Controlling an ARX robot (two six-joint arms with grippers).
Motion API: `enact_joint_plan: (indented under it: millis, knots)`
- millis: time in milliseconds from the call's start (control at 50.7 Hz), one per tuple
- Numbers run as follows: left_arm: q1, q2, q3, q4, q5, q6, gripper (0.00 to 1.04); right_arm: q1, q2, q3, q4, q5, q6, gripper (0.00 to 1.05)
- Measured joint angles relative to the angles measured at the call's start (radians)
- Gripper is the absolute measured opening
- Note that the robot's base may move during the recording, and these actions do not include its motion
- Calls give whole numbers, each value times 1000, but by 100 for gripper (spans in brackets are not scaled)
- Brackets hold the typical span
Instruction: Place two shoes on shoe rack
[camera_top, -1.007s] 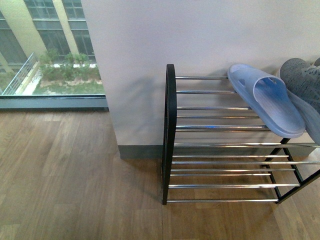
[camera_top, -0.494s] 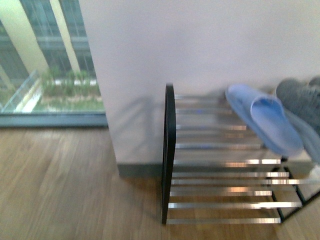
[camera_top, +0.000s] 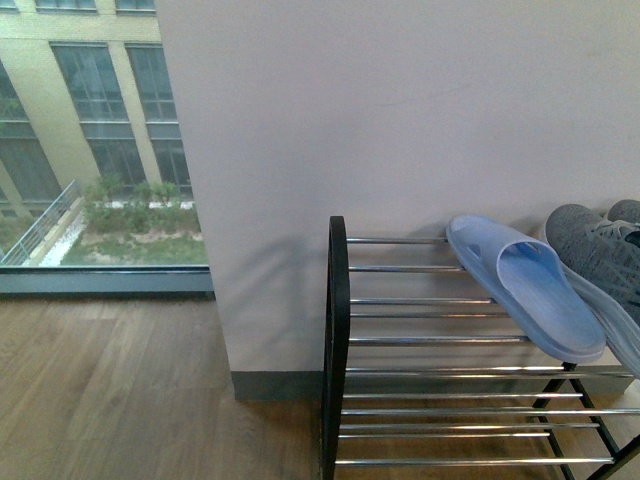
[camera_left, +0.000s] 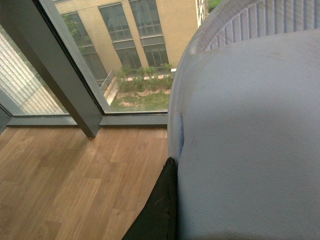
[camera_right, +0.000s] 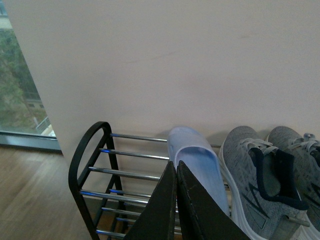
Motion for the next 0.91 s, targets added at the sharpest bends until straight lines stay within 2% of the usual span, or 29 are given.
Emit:
enact_joint_plan:
  millis: [572,908]
  knots:
    - [0,0,0,0,0,0,2,1,-455,-21,-403,1,0,2]
    - [0,0,0,0,0,0,2,1,-597,-21,-540,1,0,2]
